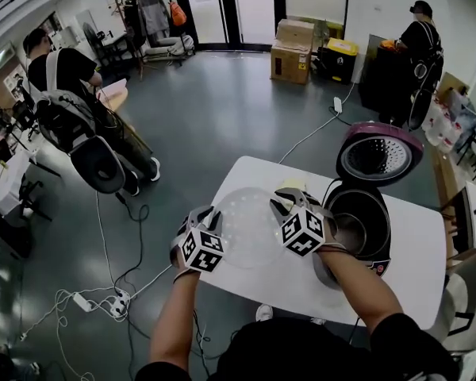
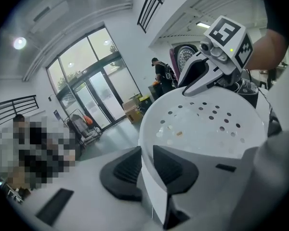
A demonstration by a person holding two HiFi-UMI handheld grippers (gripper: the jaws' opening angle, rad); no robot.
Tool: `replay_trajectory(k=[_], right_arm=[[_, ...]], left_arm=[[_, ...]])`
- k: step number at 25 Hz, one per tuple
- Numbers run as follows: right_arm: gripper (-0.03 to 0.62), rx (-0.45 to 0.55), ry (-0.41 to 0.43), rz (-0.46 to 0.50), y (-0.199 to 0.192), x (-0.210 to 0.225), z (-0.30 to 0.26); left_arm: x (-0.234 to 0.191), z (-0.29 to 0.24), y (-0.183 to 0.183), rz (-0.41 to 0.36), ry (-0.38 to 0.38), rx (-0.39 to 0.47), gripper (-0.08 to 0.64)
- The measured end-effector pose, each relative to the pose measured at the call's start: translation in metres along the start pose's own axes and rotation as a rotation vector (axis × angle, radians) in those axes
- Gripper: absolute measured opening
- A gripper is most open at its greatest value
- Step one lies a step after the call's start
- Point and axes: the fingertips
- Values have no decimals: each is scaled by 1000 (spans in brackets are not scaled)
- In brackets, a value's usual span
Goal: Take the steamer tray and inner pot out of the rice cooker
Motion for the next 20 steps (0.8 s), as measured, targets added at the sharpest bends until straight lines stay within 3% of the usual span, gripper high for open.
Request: replay_trajectory(k=[7,20], right_arm=[[77,-47,93,-44,-5,-52,-55],[69,-138,215,-125,-66,-135,-142]], left_arm=[[-15,-15,-61,37,-18,-86,72],[3,-85,-165,116,-87,-219,66]])
Point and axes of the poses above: the fingertips, and each gripper's own axes: z backward along the fingers, x to its right, y out of its top, and after that the axes turned 10 degrees about z, right-handed
